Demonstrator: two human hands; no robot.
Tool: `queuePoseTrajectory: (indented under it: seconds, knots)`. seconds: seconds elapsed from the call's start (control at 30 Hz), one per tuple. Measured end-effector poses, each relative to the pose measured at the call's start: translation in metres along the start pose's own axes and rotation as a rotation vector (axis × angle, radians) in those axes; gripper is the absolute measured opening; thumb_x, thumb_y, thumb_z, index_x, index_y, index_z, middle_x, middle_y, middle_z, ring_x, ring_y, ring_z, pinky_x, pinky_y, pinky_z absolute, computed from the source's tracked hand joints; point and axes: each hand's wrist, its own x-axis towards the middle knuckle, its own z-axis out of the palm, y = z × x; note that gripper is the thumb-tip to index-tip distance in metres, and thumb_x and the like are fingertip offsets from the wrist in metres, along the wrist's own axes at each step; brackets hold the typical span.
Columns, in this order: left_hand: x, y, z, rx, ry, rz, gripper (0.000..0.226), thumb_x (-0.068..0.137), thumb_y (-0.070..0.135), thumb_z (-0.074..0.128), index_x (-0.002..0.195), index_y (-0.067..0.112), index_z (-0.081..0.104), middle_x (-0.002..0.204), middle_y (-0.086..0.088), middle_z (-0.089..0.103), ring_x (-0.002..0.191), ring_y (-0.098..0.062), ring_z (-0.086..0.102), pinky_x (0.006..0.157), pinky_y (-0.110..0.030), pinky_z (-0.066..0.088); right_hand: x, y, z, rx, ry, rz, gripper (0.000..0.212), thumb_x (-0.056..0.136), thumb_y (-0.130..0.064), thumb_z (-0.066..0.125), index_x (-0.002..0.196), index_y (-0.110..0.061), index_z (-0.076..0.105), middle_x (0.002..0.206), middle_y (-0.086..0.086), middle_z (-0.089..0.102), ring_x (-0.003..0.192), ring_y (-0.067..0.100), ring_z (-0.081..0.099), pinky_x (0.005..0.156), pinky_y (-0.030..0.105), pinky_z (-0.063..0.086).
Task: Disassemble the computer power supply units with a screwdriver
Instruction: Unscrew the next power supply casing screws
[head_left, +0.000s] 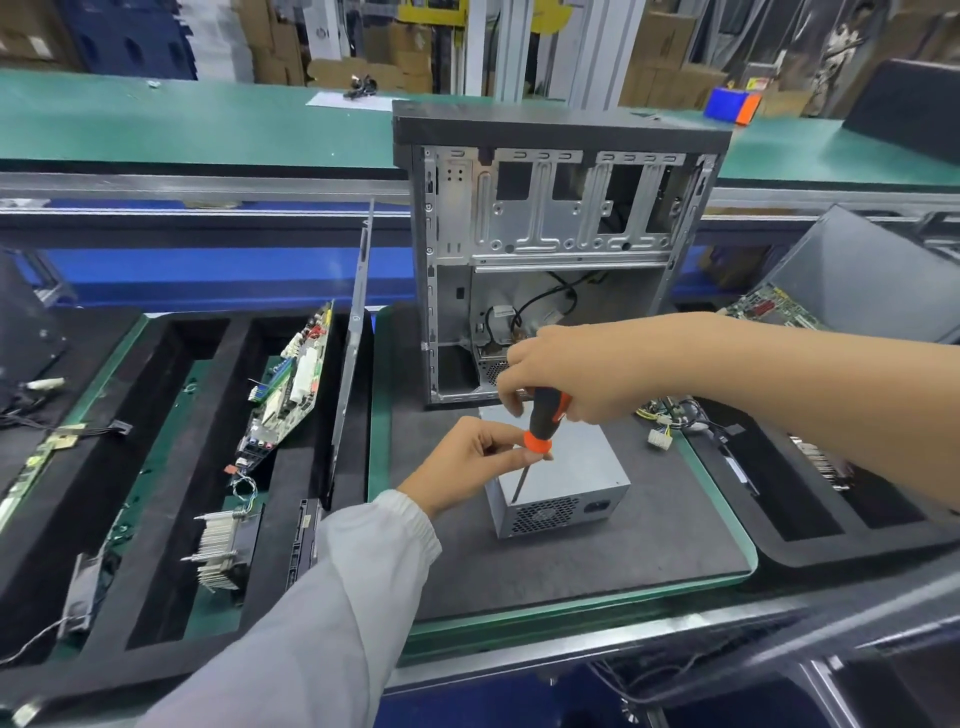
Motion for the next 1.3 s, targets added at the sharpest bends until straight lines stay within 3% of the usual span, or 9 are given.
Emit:
queuePoseTrajectory:
  seconds: [0.2, 0.33, 0.43, 0.53, 0.7, 0.9, 1.07, 1.2, 1.3]
  knots:
    - [0.001, 0.003, 0.002, 0.085, 0.027, 0.01, 0.008, 0.089, 0.024, 0.071, 0.091, 0.023, 0.079, 0.059, -0.015, 0.028, 0.061, -0.022, 0.021, 0.062, -0.031, 0.021, 0.004, -0.001, 0.007, 0.065, -0.006, 0.368, 0.069, 0.09, -0.068, 0.032, 0.071, -0.005, 0.053, 0.048, 0.003, 0.061, 0.044, 0.017, 0.061, 0.046, 0.024, 0.042]
    - [0.002, 0.003, 0.001, 0.036, 0.002, -0.011, 0.011, 0.091, 0.019, 0.069, 0.098, 0.013, 0.076, 0.059, 0.003, 0.021, 0.059, -0.013, 0.022, 0.075, -0.029, 0.037, 0.001, 0.005, 0.01, -0.052, 0.094, 0.152, 0.018, 0.095, -0.035, 0.051, 0.109, -0.024, 0.05, 0.098, 0.0, 0.041, 0.081, 0.024, 0.051, 0.059, 0.031, 0.039]
    - [0.002, 0.005, 0.002, 0.014, 0.008, 0.004, 0.01, 0.091, 0.018, 0.069, 0.086, 0.023, 0.076, 0.061, -0.011, 0.021, 0.062, -0.018, 0.029, 0.077, -0.031, 0.039, -0.005, 0.009, 0.006, 0.098, 0.045, 0.116, 0.053, 0.083, -0.052, 0.065, 0.125, -0.032, 0.041, 0.104, -0.002, 0.037, 0.089, 0.024, 0.055, 0.074, 0.035, 0.049]
    - [0.002, 0.006, 0.003, 0.043, 0.01, -0.007, 0.008, 0.09, 0.021, 0.069, 0.088, 0.024, 0.076, 0.06, -0.007, 0.022, 0.062, -0.024, 0.024, 0.071, -0.037, 0.037, -0.002, 0.003, 0.004, 0.088, 0.086, 0.339, 0.068, 0.081, -0.074, 0.045, 0.107, -0.011, 0.053, 0.08, 0.005, 0.061, 0.062, 0.023, 0.067, 0.057, 0.03, 0.052]
    - [0.003, 0.005, 0.006, 0.007, 0.028, -0.006, 0.009, 0.09, 0.019, 0.07, 0.083, 0.025, 0.071, 0.06, 0.001, 0.021, 0.059, -0.016, 0.02, 0.064, -0.016, 0.033, -0.002, 0.003, 0.005, -0.017, 0.066, 0.22, 0.019, 0.099, -0.035, 0.045, 0.11, -0.02, 0.049, 0.108, 0.008, 0.05, 0.075, 0.022, 0.052, 0.07, 0.035, 0.048]
    - [0.006, 0.008, 0.011, 0.003, 0.024, -0.018, 0.021, 0.091, 0.017, 0.069, 0.074, 0.029, 0.068, 0.06, 0.0, 0.02, 0.06, -0.017, 0.019, 0.071, -0.033, 0.032, -0.011, 0.005, 0.0, 0.087, 0.081, 0.385, 0.072, 0.077, -0.079, 0.043, 0.099, -0.011, 0.054, 0.092, 0.008, 0.059, 0.061, 0.021, 0.063, 0.058, 0.03, 0.051]
    - [0.006, 0.008, 0.01, -0.028, 0.024, -0.033, 0.009, 0.091, 0.014, 0.069, 0.083, 0.016, 0.066, 0.059, -0.005, 0.021, 0.058, -0.015, 0.021, 0.075, -0.022, 0.04, -0.008, 0.011, 0.007, 0.091, 0.044, 0.23, 0.016, 0.096, -0.033, 0.051, 0.107, -0.021, 0.049, 0.097, 0.003, 0.046, 0.079, 0.024, 0.056, 0.07, 0.036, 0.048]
    - [0.007, 0.011, 0.012, -0.044, 0.012, -0.048, 0.021, 0.091, 0.012, 0.067, 0.086, -0.006, 0.058, 0.066, -0.026, 0.025, 0.069, -0.03, 0.021, 0.077, -0.032, 0.033, -0.016, 0.016, 0.004, 0.184, 0.05, 0.206, 0.067, 0.073, -0.064, 0.067, 0.126, -0.033, 0.038, 0.109, -0.001, 0.038, 0.087, 0.022, 0.056, 0.076, 0.037, 0.05]
    - [0.008, 0.013, 0.012, 0.002, 0.001, -0.051, 0.025, 0.091, 0.015, 0.069, 0.08, -0.004, 0.057, 0.065, -0.024, 0.022, 0.067, -0.034, 0.02, 0.074, -0.032, 0.034, -0.011, 0.01, 0.009, 0.051, 0.101, 0.379, 0.076, 0.074, -0.083, 0.038, 0.093, -0.011, 0.055, 0.081, 0.006, 0.063, 0.07, 0.026, 0.066, 0.059, 0.03, 0.049]
